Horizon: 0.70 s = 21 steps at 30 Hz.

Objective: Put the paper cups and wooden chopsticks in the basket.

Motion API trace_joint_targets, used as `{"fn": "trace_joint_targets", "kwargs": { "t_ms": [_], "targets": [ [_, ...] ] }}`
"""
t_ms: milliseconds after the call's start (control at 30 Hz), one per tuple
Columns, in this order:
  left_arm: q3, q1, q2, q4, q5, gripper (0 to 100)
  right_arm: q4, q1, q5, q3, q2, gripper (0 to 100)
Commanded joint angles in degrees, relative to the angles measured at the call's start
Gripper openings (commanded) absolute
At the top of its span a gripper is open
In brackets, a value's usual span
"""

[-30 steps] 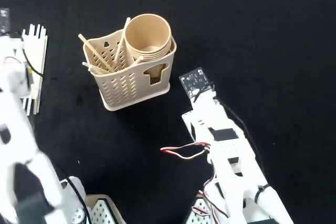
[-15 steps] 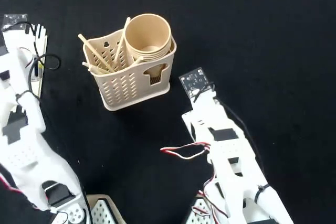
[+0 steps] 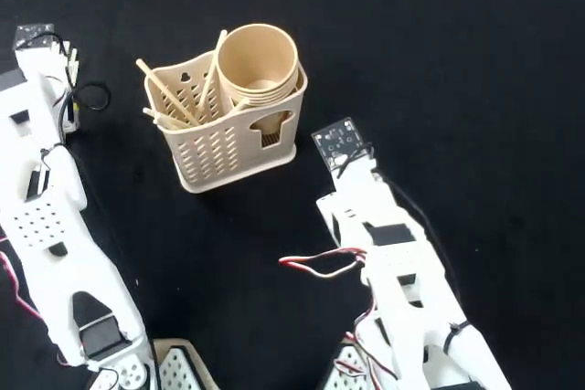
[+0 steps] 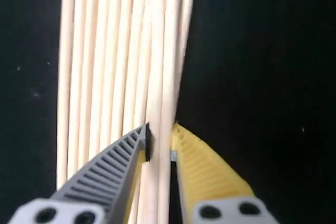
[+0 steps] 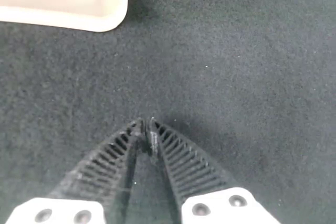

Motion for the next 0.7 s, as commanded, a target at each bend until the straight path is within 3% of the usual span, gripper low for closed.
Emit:
{"fn": "trace_joint_targets", "kwargs": {
  "t_ms": [0,400,567,667],
  "targets": [
    [-8.5,0.5,0.3,6.2,0.7,3,-1.2,-0.7,0.4,-0.3,-1.7,1.3],
    [-18.9,3.1,-0.4,20.3,0.7,3,-1.2,-0.7,0.4,-0.3,-1.7,1.3],
    [-31.5,3.2,-0.4,30.0,1.0,3,-1.2,-0.7,0.4,-0.3,-1.7,1.3],
    [-37.4,2.1,-1.4,30.3,5.1,3,-1.2,-0.7,0.4,-0.3,-1.7,1.3]
  ]
}}
